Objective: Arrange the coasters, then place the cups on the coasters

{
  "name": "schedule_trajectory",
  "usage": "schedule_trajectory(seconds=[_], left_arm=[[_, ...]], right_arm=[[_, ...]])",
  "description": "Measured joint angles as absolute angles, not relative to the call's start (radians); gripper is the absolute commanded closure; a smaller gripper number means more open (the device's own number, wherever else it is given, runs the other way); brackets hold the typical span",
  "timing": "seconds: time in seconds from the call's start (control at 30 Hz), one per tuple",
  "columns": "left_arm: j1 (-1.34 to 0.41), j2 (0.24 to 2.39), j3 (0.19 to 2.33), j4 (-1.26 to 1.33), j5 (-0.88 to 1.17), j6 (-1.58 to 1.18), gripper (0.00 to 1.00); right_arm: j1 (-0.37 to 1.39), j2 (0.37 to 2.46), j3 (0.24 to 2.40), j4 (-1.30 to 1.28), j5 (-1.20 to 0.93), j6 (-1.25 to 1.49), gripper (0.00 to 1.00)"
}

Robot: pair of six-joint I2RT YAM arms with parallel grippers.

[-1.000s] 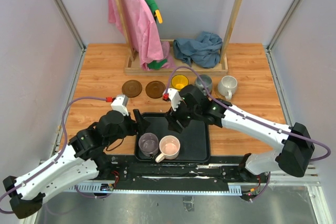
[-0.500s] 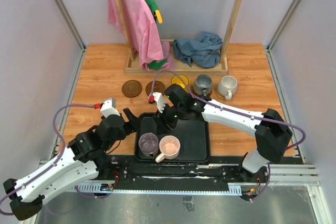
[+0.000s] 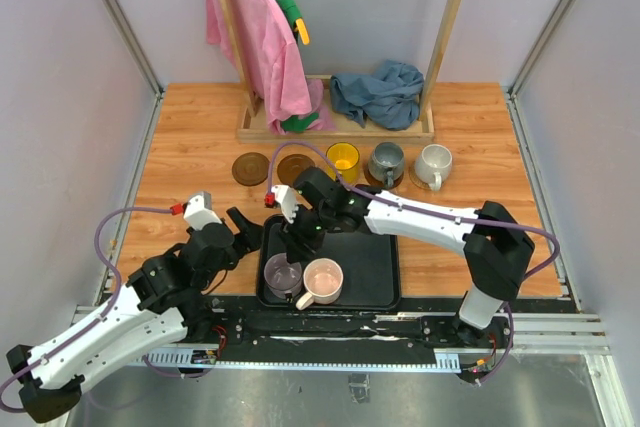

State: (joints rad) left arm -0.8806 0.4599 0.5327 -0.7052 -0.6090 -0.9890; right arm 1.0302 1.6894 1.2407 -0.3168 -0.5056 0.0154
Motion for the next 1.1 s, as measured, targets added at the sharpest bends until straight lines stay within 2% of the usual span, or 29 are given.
schedule_trajectory(seconds=[0.47, 0.87, 1.1], left_arm=[[-0.881, 0.475, 0.501, -0.692, -0.618, -1.0, 0.18], [-0.881, 0.475, 0.497, -0.682, -0.627, -1.0, 0.18], [-0.881, 0.475, 0.497, -0.682, -0.628, -0.999, 0.18]], right_arm=[[1.094, 1.789, 1.303, -0.381, -0.331, -0.023, 0.55], [1.095, 1.837, 1.336, -0.398, -0.253, -0.019, 0.79], [1.096, 1.833, 1.335, -0.404, -0.152, 0.007, 0.98]])
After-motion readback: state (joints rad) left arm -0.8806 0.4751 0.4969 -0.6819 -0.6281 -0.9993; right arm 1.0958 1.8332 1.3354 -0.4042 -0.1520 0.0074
